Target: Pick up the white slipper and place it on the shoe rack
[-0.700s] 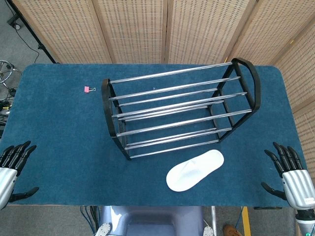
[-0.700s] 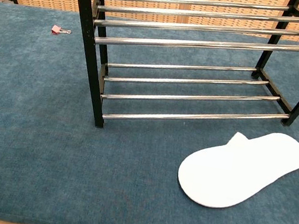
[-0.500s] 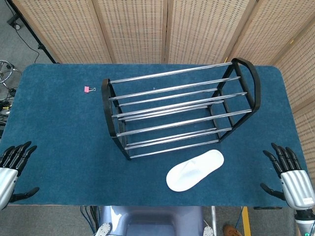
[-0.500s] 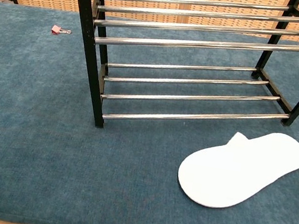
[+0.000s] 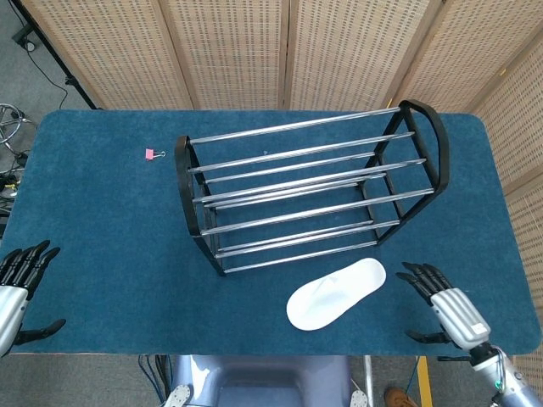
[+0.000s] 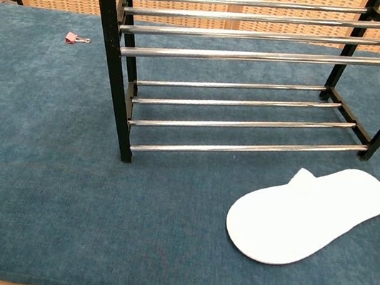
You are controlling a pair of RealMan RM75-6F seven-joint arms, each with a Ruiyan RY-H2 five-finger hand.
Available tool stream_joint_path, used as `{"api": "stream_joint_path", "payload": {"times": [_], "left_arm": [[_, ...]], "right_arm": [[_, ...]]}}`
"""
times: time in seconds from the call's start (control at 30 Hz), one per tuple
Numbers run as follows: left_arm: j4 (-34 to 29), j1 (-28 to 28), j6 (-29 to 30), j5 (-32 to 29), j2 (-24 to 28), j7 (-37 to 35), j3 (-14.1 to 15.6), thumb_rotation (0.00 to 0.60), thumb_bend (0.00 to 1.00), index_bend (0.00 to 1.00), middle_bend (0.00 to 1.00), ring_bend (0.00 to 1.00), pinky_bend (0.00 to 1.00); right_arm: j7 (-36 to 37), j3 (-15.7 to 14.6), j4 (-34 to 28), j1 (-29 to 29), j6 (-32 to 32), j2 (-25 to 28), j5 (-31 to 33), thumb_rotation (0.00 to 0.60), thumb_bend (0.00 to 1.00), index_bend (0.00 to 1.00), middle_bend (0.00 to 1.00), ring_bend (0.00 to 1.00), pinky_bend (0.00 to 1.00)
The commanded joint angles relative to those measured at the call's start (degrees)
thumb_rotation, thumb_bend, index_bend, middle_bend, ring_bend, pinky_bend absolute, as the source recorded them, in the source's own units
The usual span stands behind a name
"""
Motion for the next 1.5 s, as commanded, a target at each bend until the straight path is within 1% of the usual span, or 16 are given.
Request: {"api": "stream_joint_path", "payload": {"times": [0.03, 0.13, 0.3, 0.67, 0.77, 0.93, 1.17, 1.5], "left_arm": [[-0.1, -0.1, -0.2, -0.3, -0.1, 0.2, -0.1, 0.600, 0.00, 0.00, 0.00, 0.00, 0.00], [-0.1, -0.1, -0.3, -0.5, -0.1, 0.2, -0.1, 0.600, 0.00, 0.00, 0.00, 0.00, 0.00], [0.0, -0.1, -0.3, -0.7, -0.1, 0.0, -0.2, 0.600, 0.00, 0.00, 0.00, 0.00, 0.00], [-0.1, -0.4, -0.9, -1.1, -0.3, 0.6, -0.2, 0.600, 0.00, 0.00, 0.00, 0.00, 0.00], [-0.2, -0.4, -1.0, -1.3, -0.4, 0.7, -0.3, 0.600, 0.00, 0.00, 0.00, 0.00, 0.00], [-0.2, -0.4, -0.8, -1.6, -0.2, 0.1, -0.4, 0.600, 0.00, 0.00, 0.00, 0.00, 0.00], [-0.2, -0.5, -1.0, -1.5, -0.1, 0.0, -0.3, 0.600, 0.00, 0.00, 0.00, 0.00, 0.00], [-0.3, -0.5, -1.0, -1.8, -0.1, 0.0, -0.4, 0.600, 0.00, 0.00, 0.00, 0.00, 0.00]], "right_arm": [[2.7, -0.7, 1.7, 5.2, -6.5, -1.1, -0.8, 0.600, 0.58, 0.13, 0.07, 0.00, 0.00], [2.1, 0.0, 2.5, 7.0, -9.9, -2.3, 1.0, 0.600, 0.67, 0.14, 0.07, 0.00, 0.00], [0.5, 1.1, 3.6, 9.1, -14.4, -3.9, 3.9, 0.600, 0.73, 0.14, 0.08, 0.00, 0.00], [-4.0, 3.9, 4.1, 13.9, -24.2, -6.9, 11.6, 0.600, 0.75, 0.15, 0.09, 0.00, 0.01], [-5.4, 4.6, 4.1, 14.8, -26.4, -7.4, 13.9, 0.600, 0.75, 0.17, 0.09, 0.01, 0.01], [-7.3, 5.7, 4.8, 15.3, -27.8, -8.9, 17.5, 0.600, 0.75, 0.19, 0.11, 0.02, 0.01], [-9.6, 6.1, 5.3, 16.1, -29.9, -9.7, 20.9, 0.600, 0.75, 0.19, 0.13, 0.03, 0.02], [-11.5, 5.8, 5.0, 16.1, -30.0, -9.8, 22.4, 0.600, 0.75, 0.20, 0.17, 0.06, 0.02]]}}
